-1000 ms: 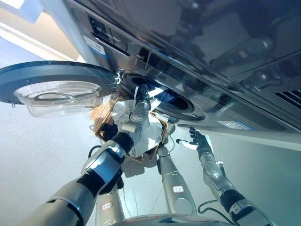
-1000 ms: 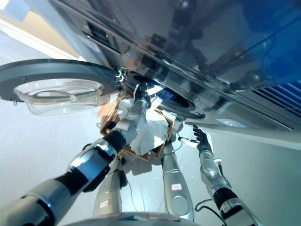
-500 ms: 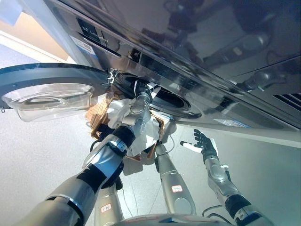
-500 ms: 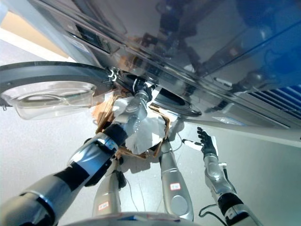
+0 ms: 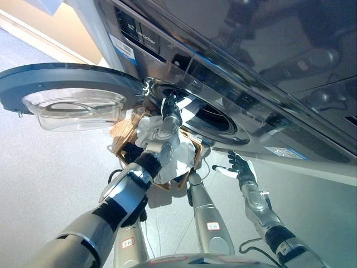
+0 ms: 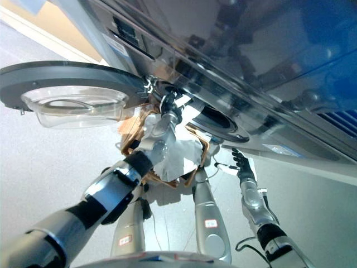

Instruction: Put the clothes in the basket into the washing machine.

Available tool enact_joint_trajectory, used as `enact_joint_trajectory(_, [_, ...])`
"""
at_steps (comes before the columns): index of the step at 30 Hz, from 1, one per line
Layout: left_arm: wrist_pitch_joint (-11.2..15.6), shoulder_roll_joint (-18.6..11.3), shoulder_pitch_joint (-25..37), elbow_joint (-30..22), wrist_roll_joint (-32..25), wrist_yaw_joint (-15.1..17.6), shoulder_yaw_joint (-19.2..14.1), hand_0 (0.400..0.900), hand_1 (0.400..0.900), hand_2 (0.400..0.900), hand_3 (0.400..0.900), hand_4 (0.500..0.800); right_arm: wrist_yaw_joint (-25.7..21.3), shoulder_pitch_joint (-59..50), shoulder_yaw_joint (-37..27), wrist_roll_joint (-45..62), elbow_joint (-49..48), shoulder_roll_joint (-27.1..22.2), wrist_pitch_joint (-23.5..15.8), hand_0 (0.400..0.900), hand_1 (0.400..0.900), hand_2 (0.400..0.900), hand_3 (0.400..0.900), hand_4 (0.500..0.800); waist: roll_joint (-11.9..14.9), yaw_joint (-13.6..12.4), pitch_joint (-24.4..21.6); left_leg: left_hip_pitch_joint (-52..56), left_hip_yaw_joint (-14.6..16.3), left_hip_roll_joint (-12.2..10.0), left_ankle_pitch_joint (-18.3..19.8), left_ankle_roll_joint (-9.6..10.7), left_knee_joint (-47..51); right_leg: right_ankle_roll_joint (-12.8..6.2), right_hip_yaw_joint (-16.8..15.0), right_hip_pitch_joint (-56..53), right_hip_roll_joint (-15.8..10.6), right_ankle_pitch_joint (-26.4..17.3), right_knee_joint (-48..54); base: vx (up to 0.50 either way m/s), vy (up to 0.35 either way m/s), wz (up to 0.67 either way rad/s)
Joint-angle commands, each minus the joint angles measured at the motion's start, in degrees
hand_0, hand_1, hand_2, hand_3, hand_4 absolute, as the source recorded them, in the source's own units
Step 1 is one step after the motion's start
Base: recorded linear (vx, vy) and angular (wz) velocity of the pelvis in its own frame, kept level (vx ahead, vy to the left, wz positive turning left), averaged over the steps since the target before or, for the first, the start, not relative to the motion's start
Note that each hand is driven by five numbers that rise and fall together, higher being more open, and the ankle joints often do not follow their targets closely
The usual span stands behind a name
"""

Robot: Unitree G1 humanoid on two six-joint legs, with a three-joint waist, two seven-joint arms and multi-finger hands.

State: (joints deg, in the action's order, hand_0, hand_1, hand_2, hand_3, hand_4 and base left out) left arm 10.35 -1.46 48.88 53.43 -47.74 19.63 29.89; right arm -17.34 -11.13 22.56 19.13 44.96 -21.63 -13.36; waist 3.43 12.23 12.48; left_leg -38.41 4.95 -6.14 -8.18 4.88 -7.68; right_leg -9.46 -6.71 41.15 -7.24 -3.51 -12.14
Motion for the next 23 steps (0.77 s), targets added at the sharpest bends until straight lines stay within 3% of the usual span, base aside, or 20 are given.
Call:
enact_joint_trajectory(1, [2.2,0.9,-2.0,1.5,6.2,-2.3,0.1,0.900,0.900,0.900,0.900,0.800,-2.4,-0.6,0.8,-0.3,0.3,-3.1,-2.0,0.900,0.900,0.900,0.900,0.800,-1.5,-0.2,-3.7,-0.3,-4.6,-2.7,-2.6,4.0,1.0,-0.13,1.9,-1.6,0.8,-2.2,-0.7,-0.01,0.038,0.16])
enact_joint_trajectory(13, [1.6,-8.8,-17.8,-0.3,17.9,-4.3,-1.0,0.900,0.900,0.900,0.900,0.800,-1.1,-1.7,-0.7,-1.9,2.6,-1.4,-1.6,0.900,0.900,0.900,0.900,0.800,-0.7,-6.4,-5.6,11.4,-7.7,-2.4,-2.6,3.1,5.1,-0.56,7.6,-16.0,-0.6,0.1,0.6,0.07,0.026,0.27])
enact_joint_trajectory(23, [1.0,-11.5,-26.1,7.5,31.0,-6.1,-2.6,0.900,0.900,0.900,0.900,0.800,2.1,-1.6,-3.0,-5.7,22.1,2.2,0.7,0.900,0.900,0.900,0.900,0.800,-1.8,-10.1,-8.7,21.7,-9.9,-1.5,-2.6,2.8,9.9,-0.88,12.4,-28.0,-1.7,1.5,4.6,0.09,0.019,0.24])
